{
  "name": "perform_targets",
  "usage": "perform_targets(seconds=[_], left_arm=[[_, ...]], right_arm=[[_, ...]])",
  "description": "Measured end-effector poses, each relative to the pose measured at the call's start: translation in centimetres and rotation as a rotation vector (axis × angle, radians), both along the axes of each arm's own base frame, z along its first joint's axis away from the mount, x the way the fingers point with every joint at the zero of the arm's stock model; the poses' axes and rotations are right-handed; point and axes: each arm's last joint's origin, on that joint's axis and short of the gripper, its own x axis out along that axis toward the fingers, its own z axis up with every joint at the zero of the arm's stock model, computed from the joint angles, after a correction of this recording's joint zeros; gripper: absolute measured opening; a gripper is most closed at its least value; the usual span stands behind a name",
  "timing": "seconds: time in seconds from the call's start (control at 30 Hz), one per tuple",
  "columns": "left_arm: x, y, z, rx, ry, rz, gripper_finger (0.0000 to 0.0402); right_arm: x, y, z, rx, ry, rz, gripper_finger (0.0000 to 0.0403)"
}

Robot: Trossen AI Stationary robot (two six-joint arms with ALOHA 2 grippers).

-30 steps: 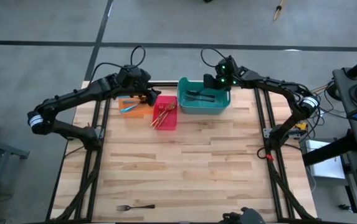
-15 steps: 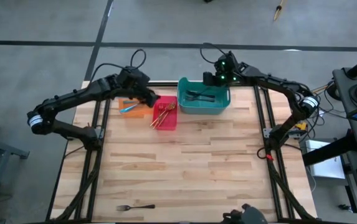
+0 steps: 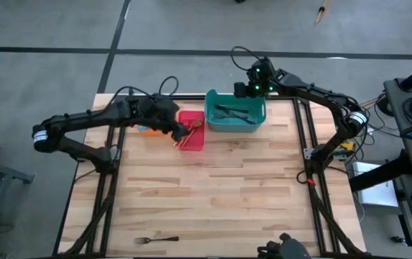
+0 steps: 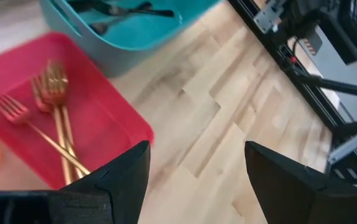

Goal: Sort silverware by color (type)
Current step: Put the black fork into the green bin

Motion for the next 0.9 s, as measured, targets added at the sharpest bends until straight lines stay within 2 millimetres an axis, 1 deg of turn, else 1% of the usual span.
perform_targets(seconds=[0.1,0.23,0.4,0.47,0.57,0.67,0.8,0.9], left_arm=[[0.3,-1.0,0.0,-0.008,0.000,-0.024,0.0240],[0.5,-2.5,-0.1,-0.005,0.018,-0.084,0.0240],[-0.1,-4.8,-0.9,-0.021,0.137,-0.180,0.0240],[-0.5,-6.1,-1.3,-0.028,0.209,-0.228,0.0240],[-1.2,-8.6,-1.8,-0.031,0.296,-0.309,0.0240],[-1.7,-11.3,-1.9,-0.020,0.317,-0.364,0.0240],[-2.4,-14.5,-1.9,0.044,0.310,-0.353,0.0240],[-3.0,-15.9,-1.9,0.085,0.294,-0.314,0.0240]], right_arm=[[0.1,-0.2,0.8,-0.027,-0.012,0.010,0.0118],[0.4,-0.4,2.6,-0.055,-0.044,0.013,0.0118],[1.3,0.2,5.3,-0.086,-0.081,0.040,0.0117],[1.8,0.7,6.2,-0.091,-0.094,0.054,0.0114],[2.7,1.6,7.6,-0.086,-0.137,0.060,0.0107],[3.7,2.9,8.8,-0.102,-0.159,0.077,0.0101],[4.7,4.5,9.4,-0.120,-0.150,0.099,0.0098],[5.4,5.6,9.4,-0.133,-0.120,0.096,0.0099]])
